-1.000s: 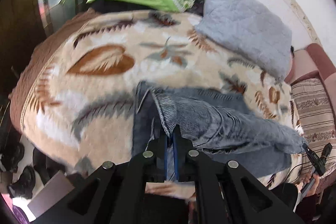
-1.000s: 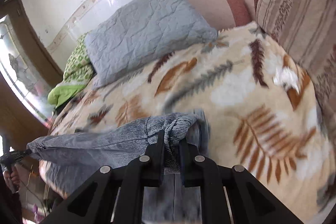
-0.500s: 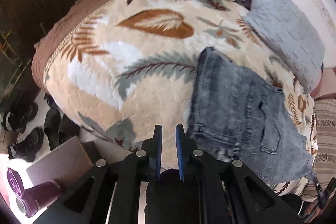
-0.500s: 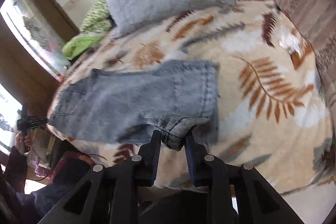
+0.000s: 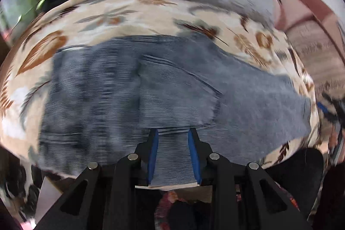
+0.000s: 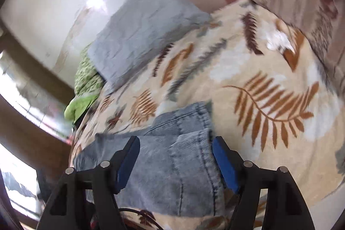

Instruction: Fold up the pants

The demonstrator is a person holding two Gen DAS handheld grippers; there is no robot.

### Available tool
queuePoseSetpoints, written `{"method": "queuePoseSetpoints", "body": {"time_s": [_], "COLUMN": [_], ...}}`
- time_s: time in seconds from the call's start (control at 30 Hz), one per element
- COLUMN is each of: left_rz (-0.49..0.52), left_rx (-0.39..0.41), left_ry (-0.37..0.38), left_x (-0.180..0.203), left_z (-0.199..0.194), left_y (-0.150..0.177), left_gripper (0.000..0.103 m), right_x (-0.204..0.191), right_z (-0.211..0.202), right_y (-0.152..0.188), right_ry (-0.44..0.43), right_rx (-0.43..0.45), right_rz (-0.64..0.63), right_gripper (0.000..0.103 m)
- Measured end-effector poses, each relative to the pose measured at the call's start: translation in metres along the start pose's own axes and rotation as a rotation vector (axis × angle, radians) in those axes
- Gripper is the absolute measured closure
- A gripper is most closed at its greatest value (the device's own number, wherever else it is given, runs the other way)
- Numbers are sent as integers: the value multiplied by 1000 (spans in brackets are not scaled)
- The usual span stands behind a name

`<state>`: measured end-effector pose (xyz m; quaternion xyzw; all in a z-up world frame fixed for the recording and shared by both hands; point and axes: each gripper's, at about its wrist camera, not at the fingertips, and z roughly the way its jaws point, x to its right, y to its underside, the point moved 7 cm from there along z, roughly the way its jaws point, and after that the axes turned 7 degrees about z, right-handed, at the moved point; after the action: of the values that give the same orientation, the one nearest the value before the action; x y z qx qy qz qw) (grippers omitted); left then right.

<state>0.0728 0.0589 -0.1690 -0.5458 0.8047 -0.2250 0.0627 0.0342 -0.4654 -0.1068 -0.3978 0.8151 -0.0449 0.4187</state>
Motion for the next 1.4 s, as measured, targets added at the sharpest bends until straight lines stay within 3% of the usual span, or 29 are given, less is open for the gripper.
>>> {"method": "queuePoseSetpoints", "body": {"time_s": [0.13,0.2,0.27,0.3,0.4,0.6,0.7,0.8,0.87,0.9,1.0,1.03,1.1,1.27,1.4], "left_rz": [97,102,86,74,40,-59,-83,-57,-36,-29,-15,-11,-5,2,13], "left_rx": [-9,-10,-19,-24,-29,-22,-15,-15,-13,-10,4,9,16,37,48], "left_ry": [-1,-2,0,-1,-16,-23,-24,-54,-70,-75,-89,-97,-109,-131,-174], "left_x": [40,43,42,40,27,-1,-4,0,4,6,12,15,21,37,45], "left_z": [14,16,19,19,20,19,19,22,25,25,26,27,28,29,34], "left_y": [-3,-5,-5,-4,-2,-2,-2,0,1,1,-1,-3,-7,-18,-21], "left_gripper": [67,65,65,65,65,65,65,63,57,53,44,42,41,36,15], "right_x": [22,26,20,20,13,-31,-34,-10,19,34,62,60,45,-32,-86], "right_z": [38,56,74,86,95,61,54,76,94,94,78,66,44,39,58], "right_y": [-9,-12,-9,-4,-3,-35,-47,-48,-42,-42,-49,-53,-56,-9,44], "right_ry": [74,68,60,111,198,119,141,254,390,416,366,330,290,120,75], "right_rx": [-93,-146,-214,-270,-276,-66,23,12,-8,-2,31,86,168,143,79], "right_rz": [78,125,121,103,22,-63,-87,-85,-83,-59,134,153,93,-148,-343], "right_gripper": [30,32,57,79,91,94,94,94,93,93,91,91,90,90,90]}}
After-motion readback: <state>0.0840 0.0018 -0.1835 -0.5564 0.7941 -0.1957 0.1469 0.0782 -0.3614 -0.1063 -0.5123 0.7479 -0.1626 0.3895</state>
